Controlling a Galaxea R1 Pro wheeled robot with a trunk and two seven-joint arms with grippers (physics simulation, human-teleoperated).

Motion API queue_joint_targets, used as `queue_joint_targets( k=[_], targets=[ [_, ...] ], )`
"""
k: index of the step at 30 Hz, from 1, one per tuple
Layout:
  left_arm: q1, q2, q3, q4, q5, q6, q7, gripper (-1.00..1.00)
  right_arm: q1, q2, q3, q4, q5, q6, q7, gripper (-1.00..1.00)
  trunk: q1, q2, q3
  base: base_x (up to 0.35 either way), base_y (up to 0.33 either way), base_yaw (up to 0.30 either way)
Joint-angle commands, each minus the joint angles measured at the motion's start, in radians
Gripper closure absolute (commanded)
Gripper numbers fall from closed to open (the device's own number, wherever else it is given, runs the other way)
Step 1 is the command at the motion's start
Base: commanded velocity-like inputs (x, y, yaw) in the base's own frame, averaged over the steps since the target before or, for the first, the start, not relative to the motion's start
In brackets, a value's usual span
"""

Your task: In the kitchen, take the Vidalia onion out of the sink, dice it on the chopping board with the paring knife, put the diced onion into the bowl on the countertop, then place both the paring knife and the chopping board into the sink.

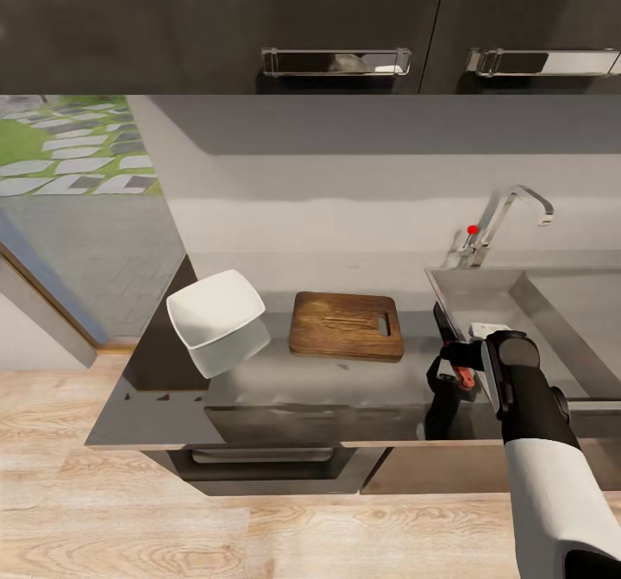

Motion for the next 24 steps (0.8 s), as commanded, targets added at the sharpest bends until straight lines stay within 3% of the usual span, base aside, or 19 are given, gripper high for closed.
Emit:
queue_joint_targets(
  k=[1, 24],
  targets=[
    [0.000, 0.000, 0.001, -0.002, 0.001, -0.001, -0.001, -1.00, -0.001, 0.000, -0.001, -0.001, 0.013, 0.004, 0.011, -1.00, 0.001, -0.002, -0.002, 0.000, 0.000, 0.000],
    [0.000, 0.000, 0.001, -0.002, 0.001, -0.001, 0.000, -1.00, -0.001, 0.000, 0.000, -0.001, 0.013, 0.004, 0.011, -1.00, 0.001, -0.002, -0.002, -0.005, 0.000, 0.000]
  ],
)
